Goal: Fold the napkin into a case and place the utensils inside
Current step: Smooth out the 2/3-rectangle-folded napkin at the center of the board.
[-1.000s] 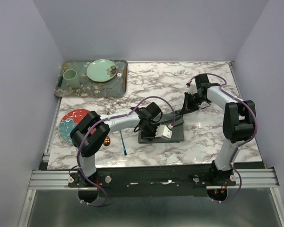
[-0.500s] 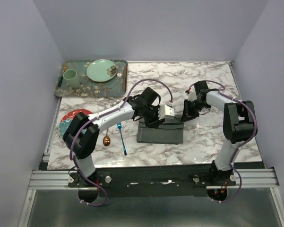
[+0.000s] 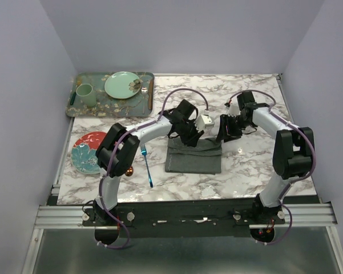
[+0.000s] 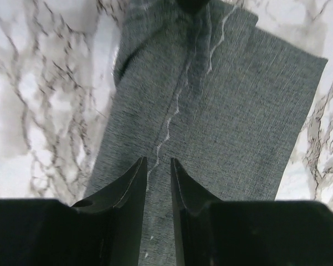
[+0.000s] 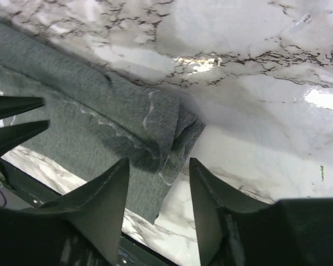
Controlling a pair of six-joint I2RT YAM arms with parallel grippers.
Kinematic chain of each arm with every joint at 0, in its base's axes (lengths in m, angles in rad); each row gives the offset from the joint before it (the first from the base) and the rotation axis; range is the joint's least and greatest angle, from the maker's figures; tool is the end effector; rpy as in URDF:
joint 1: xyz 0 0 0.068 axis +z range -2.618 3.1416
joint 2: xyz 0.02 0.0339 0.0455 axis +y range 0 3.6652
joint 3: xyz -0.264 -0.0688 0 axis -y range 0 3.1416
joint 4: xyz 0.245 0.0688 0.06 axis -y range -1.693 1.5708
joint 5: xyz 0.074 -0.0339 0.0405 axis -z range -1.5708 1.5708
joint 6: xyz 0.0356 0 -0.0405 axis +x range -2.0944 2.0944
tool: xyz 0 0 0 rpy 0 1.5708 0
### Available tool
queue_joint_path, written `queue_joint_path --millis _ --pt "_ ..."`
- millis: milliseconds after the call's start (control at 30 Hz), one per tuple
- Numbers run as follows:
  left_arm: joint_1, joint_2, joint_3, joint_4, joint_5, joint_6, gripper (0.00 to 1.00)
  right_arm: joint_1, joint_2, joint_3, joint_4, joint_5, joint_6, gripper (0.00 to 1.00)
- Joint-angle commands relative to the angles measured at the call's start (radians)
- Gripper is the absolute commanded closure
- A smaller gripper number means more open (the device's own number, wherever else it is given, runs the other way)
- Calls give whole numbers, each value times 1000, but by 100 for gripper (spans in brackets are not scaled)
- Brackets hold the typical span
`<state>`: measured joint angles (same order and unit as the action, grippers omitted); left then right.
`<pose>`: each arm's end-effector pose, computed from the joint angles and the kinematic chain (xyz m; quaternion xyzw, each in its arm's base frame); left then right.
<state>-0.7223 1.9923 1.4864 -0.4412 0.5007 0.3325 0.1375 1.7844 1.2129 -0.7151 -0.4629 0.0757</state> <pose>0.3135 -0.2990 0.2027 0.5298 0.7585 -0.2889 0.2460 0.3387 0.0629 0.1878 -0.0622 0.9621 0.2405 0.1129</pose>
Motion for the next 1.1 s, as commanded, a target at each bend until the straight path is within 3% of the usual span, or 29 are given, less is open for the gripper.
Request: queue_joint_path --millis 0,433,533,633,667,767,1067 --pt "-5 17 -35 -13 -22 -24 70 7 -85 50 -49 -37 -39 43" --pt "-8 39 -75 12 -28 -23 71 7 56 89 6 -29 75 46" --pt "-8 46 -80 15 -34 -23 71 8 60 91 -3 -68 72 55" --pt "-8 53 -83 19 -34 -29 71 13 50 77 -21 -89 62 69" --pt "-6 54 -83 21 -34 -35 71 13 50 74 -29 -89 61 79" --pt "-6 57 -84 24 -31 -49 72 14 35 44 -46 -76 38 89" --pt "-2 63 -81 30 -24 -87 72 56 67 -16 -61 -25 3 96"
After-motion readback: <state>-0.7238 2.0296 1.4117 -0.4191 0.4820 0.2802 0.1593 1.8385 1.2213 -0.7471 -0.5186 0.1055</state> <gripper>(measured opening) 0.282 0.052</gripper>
